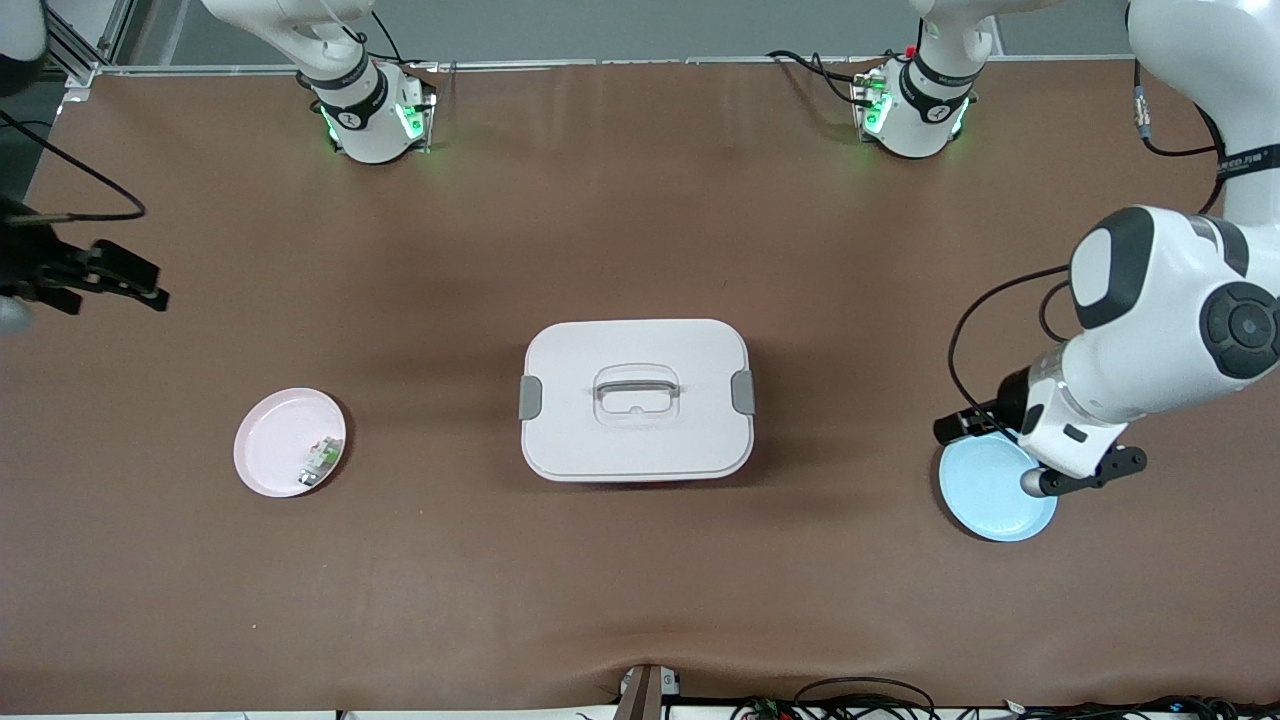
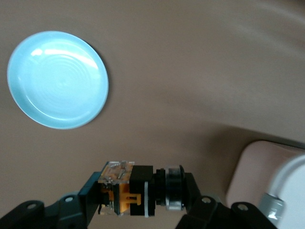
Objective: Transfer orange switch to right arm and place
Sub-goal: 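Lift the orange switch with the left gripper while the right gripper approaches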
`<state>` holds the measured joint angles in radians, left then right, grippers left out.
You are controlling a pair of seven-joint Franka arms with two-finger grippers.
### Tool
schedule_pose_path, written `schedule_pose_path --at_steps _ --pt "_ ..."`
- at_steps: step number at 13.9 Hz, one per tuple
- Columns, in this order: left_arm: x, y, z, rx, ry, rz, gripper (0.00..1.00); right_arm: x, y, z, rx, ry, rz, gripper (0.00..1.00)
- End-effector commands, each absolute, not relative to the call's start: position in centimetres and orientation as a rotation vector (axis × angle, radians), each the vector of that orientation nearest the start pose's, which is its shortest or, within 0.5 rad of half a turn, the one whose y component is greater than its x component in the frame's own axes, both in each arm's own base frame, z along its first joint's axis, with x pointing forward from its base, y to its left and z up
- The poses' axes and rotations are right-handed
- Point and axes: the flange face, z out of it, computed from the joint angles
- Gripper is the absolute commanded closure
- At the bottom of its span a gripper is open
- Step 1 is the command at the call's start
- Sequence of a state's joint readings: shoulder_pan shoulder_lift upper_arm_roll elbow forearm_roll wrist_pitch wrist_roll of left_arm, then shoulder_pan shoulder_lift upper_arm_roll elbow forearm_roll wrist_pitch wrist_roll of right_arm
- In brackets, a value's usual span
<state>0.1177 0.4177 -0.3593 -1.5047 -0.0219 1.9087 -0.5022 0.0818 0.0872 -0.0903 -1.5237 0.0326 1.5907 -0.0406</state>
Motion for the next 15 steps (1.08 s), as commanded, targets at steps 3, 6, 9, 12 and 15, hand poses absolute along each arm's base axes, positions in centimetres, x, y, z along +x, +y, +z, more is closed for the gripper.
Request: schedule_pose_path --at_steps 3,6,9,12,15 --pt "64.3 -19.2 46.3 -3.273 -0.744 0.170 1.00 58.5 4.0 58.0 -3.117 -0.087 0.108 0.00" --pt "62.8 -24.2 47.8 -3.252 -0.938 0.226 1.00 57.8 8.6 56.2 -3.074 -0.083 0.174 0.00" --pt "61.2 -28.0 49.2 -3.228 -1.140 0.338 1.00 56.9 12.6 55.5 -2.921 0.097 0.249 0.00" --pt "59.2 -31.8 49.9 -3.168 -1.330 0.502 1.00 56.3 16.5 55.7 -2.900 0.088 0.229 0.00" --pt "58.0 -34.4 50.7 -3.071 -1.521 0.632 1.00 55.9 18.4 53.7 -2.789 0.168 0.240 0.00"
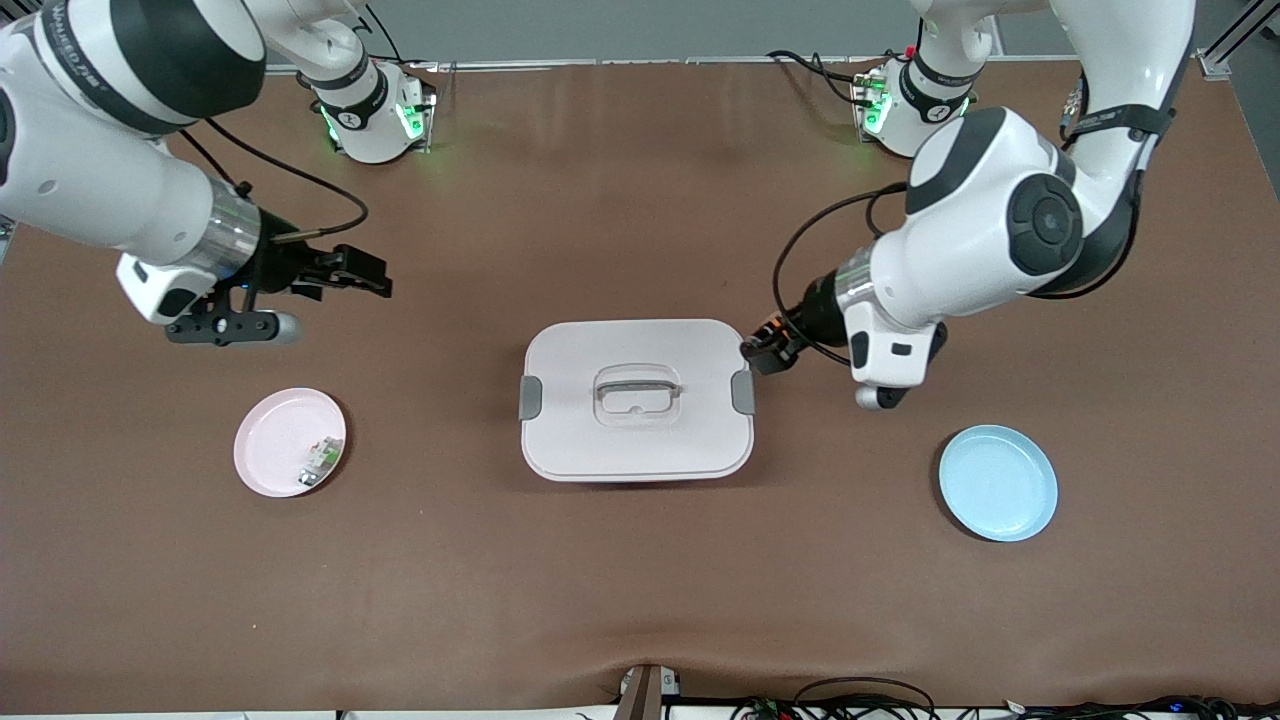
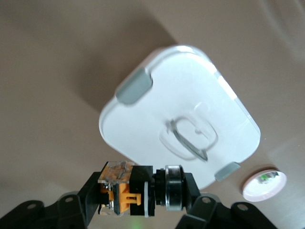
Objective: Transfer orange switch to right arm and place
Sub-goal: 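Lift the orange switch with the left gripper while the right gripper approaches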
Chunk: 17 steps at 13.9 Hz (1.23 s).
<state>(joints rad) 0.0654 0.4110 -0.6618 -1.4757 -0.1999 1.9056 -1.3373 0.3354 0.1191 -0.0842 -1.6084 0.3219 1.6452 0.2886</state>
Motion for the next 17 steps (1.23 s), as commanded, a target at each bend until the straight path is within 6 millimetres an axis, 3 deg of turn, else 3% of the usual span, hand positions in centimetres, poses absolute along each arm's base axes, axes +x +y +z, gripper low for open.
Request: schedule_pose_path --at_steps 1,4,8,11,13,17 --pt "57.6 -35.2 50.9 -3.039 -1.579 0.695 1.00 55.5 19.5 53.3 -2.740 0.178 0.219 0.00" --pt "56.9 -36.3 51.1 -2.931 -1.720 0.817 1.00 54.0 21.4 52.2 -2.589 0.246 0.163 0.00" --pt "55.7 -38.4 51.3 -2.818 -1.819 1.011 1.00 53.9 23.0 53.0 -2.384 0.326 0.186 0.00" --pt "54.8 -40.6 50.0 -2.702 -1.872 1.066 1.00 53.4 25.1 53.7 -2.326 0.325 0.157 0.00" --pt "54.6 -41.3 49.6 -2.648 -1.912 1.083 1.00 52.8 27.8 53.7 -2.294 0.327 0.102 0.00" --pt "54.2 -42.3 50.3 -2.585 -1.980 1.099 1.00 51.5 30.3 52.7 -2.289 0.403 0.153 0.00"
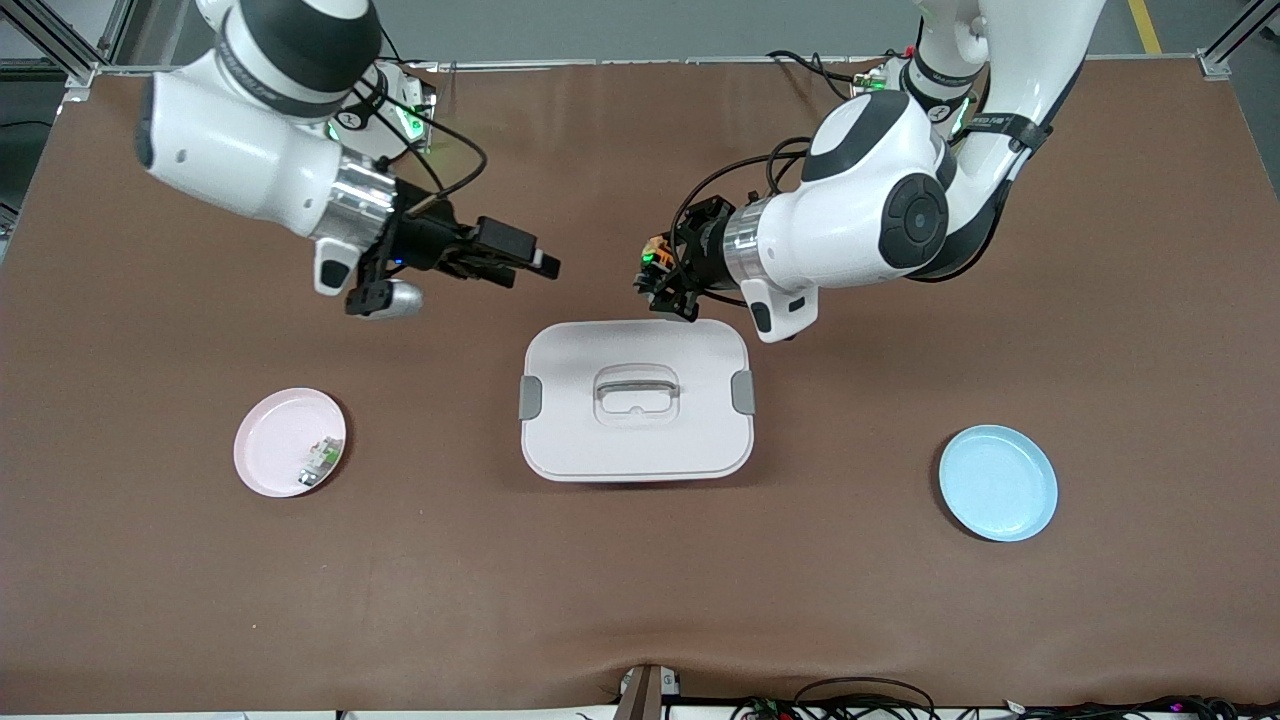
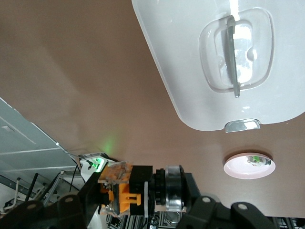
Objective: Transfer orange switch to right arm and place
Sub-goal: 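Close the right gripper on the orange switch held by the left gripper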
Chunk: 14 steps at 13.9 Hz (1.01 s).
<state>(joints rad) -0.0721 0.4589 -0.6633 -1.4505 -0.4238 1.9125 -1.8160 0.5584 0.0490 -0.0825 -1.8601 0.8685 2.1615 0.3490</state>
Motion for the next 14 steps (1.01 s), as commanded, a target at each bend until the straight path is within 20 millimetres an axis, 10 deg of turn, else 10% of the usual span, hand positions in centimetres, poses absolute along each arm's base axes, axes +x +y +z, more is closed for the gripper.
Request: schedule_pose_path --at_steps 1,14 --pt "54.2 -42.3 50.4 -2.576 -1.986 1.102 1.00 51.2 30.8 52.4 -2.286 0.457 0.212 0.00" --pt "54.8 -42.3 50.6 -2.480 -2.052 1.239 1.00 48.5 36.3 54.3 -2.271 0.460 0.221 0.00"
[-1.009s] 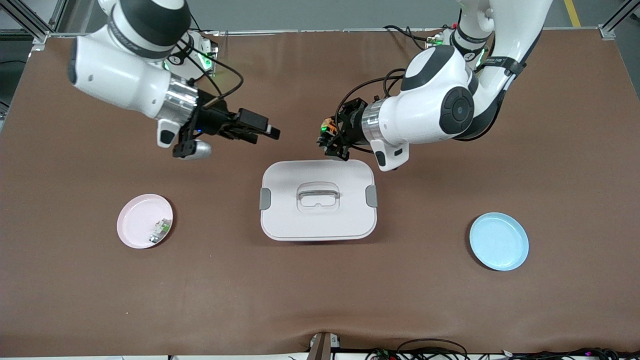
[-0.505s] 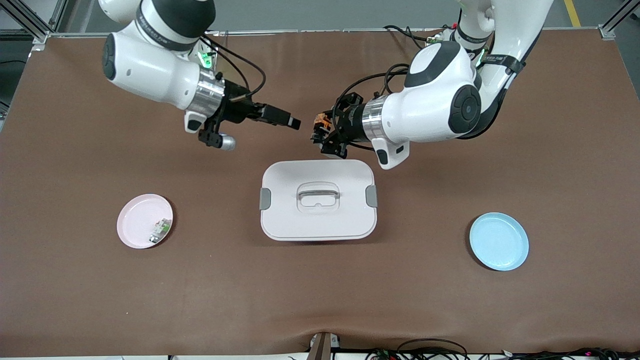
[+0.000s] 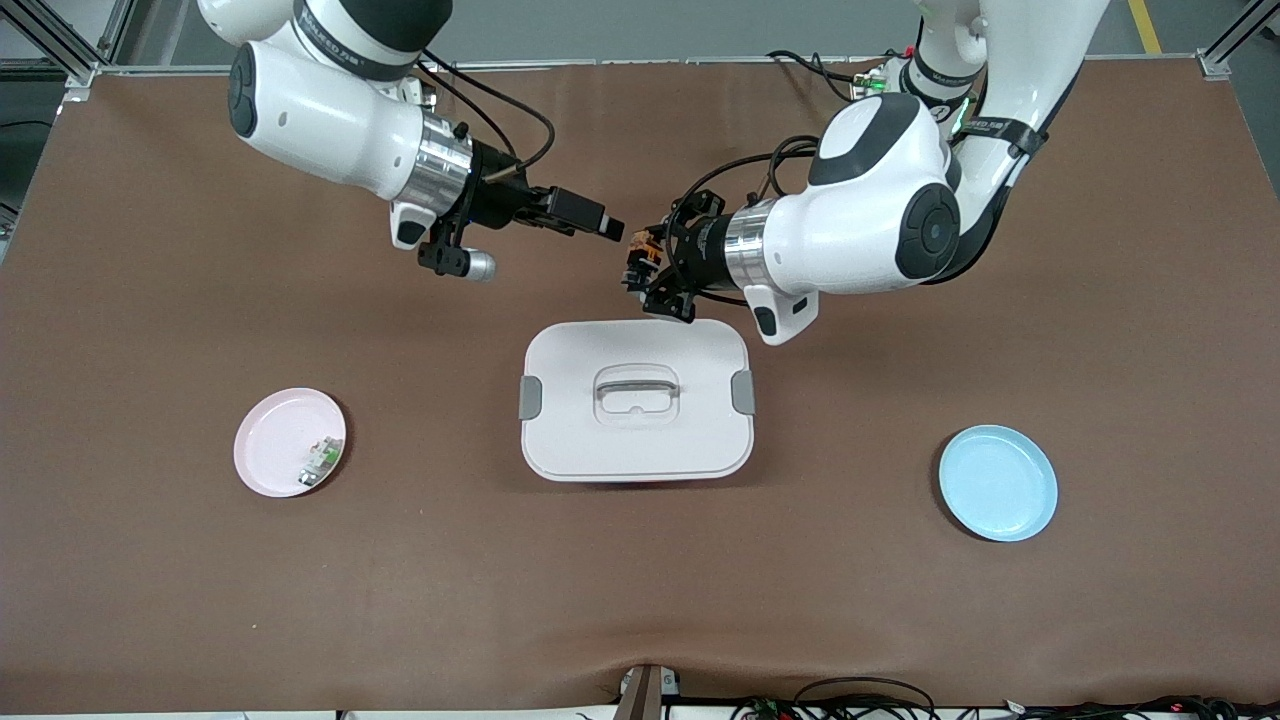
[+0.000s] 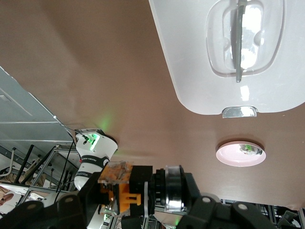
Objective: Transfer orange switch to right arm and place
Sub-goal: 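Close the right gripper on the orange switch held by the left gripper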
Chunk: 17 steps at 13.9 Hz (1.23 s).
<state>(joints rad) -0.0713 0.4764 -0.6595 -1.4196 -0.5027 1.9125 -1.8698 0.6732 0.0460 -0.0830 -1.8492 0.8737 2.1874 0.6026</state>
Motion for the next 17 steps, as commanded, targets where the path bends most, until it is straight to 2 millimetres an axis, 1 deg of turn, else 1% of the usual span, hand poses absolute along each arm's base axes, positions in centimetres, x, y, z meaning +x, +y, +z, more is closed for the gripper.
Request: schedule_pose_path --at_steps 1,5,8,9,13,14,17 --pt "54.7 -42.4 50.8 -2.481 -2.051 1.239 1.00 48.5 36.6 54.4 -2.269 0.455 0.208 0.00" --pt "54.9 -42.3 51.7 -2.484 -2.070 1.238 1.00 48.5 37.9 53.6 -2.267 0.459 0.166 0.00" --pt "55.0 -42.2 51.7 -2.485 -2.073 1.238 1.00 48.6 38.3 53.2 -2.267 0.464 0.155 0.00" --pt "55.0 -42.2 51.7 -2.485 -2.073 1.238 1.00 48.7 38.4 52.6 -2.272 0.470 0.158 0.00" --pt "55.0 -42.2 51.7 -2.482 -2.075 1.238 1.00 48.9 38.5 52.3 -2.270 0.478 0.151 0.00" --pt "54.9 -42.2 51.8 -2.484 -2.075 1.237 1.00 49.0 38.6 51.9 -2.274 0.482 0.154 0.00" --pt "54.9 -42.2 51.8 -2.483 -2.075 1.240 1.00 49.0 39.3 51.6 -2.273 0.481 0.146 0.00"
